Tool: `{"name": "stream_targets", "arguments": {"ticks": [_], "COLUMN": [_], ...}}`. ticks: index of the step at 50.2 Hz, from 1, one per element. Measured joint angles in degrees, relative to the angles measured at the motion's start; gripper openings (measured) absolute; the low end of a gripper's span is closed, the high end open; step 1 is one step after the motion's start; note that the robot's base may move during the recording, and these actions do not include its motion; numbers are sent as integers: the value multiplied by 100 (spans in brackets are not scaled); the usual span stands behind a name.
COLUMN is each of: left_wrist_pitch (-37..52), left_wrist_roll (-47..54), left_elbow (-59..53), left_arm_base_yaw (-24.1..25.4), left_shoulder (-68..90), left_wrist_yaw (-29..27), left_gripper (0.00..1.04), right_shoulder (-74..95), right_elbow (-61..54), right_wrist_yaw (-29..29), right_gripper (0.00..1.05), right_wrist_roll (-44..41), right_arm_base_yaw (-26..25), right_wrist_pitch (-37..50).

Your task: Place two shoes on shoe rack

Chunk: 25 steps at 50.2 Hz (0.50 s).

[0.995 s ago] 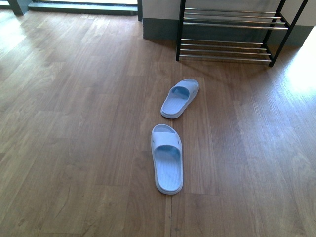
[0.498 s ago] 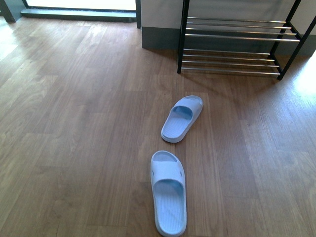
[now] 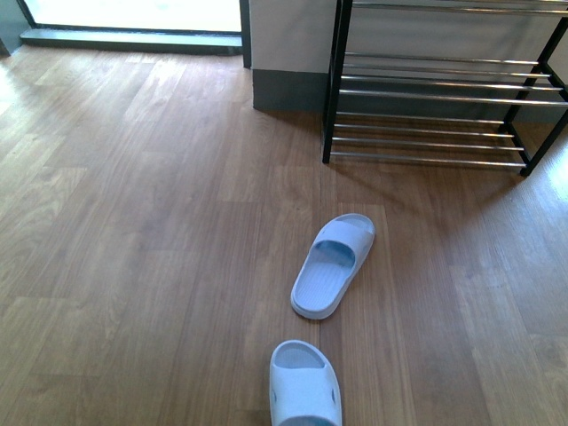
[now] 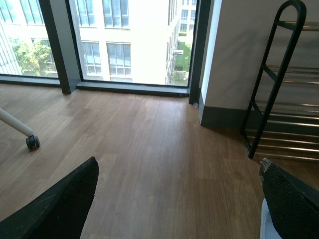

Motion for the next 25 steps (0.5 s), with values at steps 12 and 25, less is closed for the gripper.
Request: {"name": "stream_targets", "arguments": {"ticks": [12, 25], "left_wrist_pitch": [0, 0], "left_wrist_roll": [0, 0], "left_elbow": [-2, -2], "left_arm_base_yaw": [0, 0], "left_shoulder": [2, 0], "left_wrist_yaw": [0, 0], "left_gripper": [95, 95], "right_shoulder": [0, 0], "right_elbow": [0, 0], "right_wrist_yaw": [2, 2], "right_gripper": [95, 95], "right_wrist_roll": [0, 0], "right_arm_base_yaw": [0, 0], "right_wrist_pitch": [0, 0]}}
